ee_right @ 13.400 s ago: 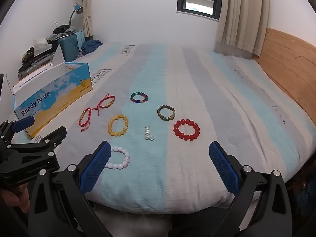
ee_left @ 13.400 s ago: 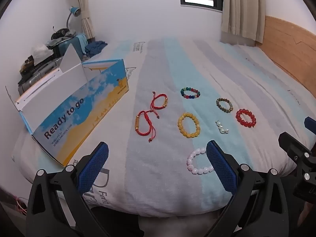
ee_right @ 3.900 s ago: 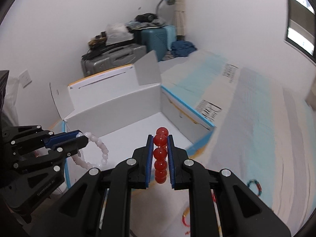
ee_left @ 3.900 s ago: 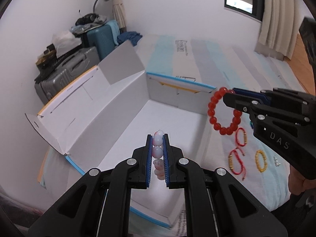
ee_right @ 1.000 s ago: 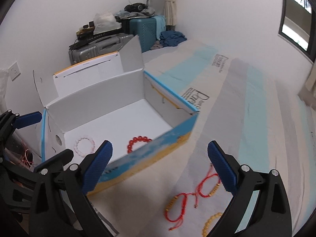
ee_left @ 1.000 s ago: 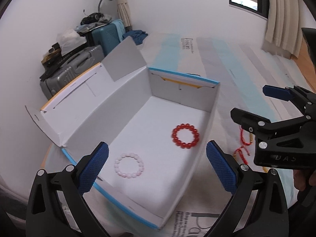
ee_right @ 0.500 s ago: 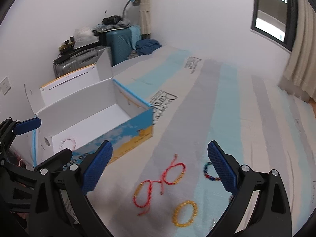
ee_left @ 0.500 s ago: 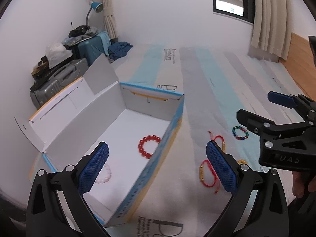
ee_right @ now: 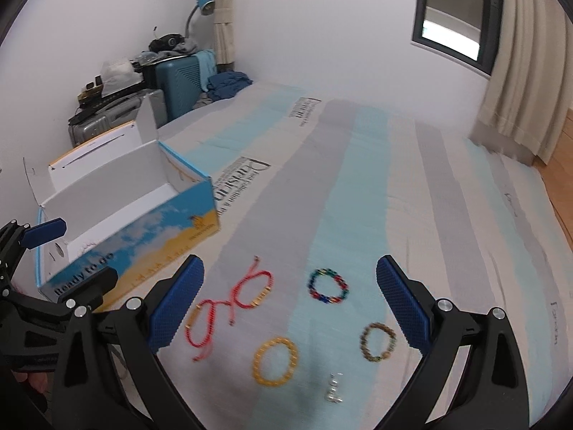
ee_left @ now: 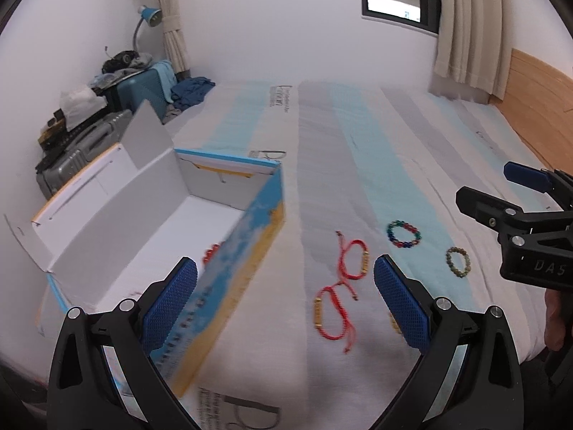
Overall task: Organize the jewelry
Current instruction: 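Move both open tools back over the remaining bracelets on the bed, then grasp the yellow bead bracelet with the left tool while the right tool grasps the pearl earring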
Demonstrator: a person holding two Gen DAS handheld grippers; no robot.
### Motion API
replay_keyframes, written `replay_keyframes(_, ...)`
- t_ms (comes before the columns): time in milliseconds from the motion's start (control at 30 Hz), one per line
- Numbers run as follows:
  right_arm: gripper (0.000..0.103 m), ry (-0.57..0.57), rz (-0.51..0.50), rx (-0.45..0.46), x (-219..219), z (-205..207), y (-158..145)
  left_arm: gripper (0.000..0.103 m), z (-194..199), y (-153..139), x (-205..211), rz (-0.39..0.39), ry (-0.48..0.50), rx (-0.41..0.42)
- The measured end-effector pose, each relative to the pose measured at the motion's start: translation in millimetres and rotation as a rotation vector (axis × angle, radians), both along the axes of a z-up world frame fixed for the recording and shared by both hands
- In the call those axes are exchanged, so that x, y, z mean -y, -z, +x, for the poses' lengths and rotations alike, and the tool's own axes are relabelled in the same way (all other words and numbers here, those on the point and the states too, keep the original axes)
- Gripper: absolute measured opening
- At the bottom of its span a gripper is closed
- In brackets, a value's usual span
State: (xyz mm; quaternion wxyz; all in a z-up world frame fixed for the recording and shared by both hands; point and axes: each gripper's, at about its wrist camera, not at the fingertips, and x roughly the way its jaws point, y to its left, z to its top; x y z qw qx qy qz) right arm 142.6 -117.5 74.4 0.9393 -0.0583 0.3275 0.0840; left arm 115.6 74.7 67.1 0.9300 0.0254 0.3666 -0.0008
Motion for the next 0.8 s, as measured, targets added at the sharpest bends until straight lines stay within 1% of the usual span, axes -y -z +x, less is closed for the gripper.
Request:
replay_keyframes(167, 0.093, 0.04, 0.003, -0.031, 31.2, -8.6, 21.6, 0.097, 4.6, 23.9, 30.9, 0.002, 0.043, -0.029)
replay_keyframes(367, 0.093, 0.062, -0.005, -0.082, 63.1, -18.3, 59.1, 0.097, 10.8, 53.7, 60.0, 0.004, 0.075, -0.063)
replay_keyframes(633, 0.093, 0.037, -0.036, -0.131, 76.7, -25.2, 96.7, 0.097, 25.1, 83.5, 85.4, 0.0, 0.087, -0.099)
replay_keyframes(800, 0.088, -0.003, -0.052, -0.17, 76.1, -27.3, 120.2, 0.097, 34.6, 99.8, 101.2, -0.002, 0.102, -0.12)
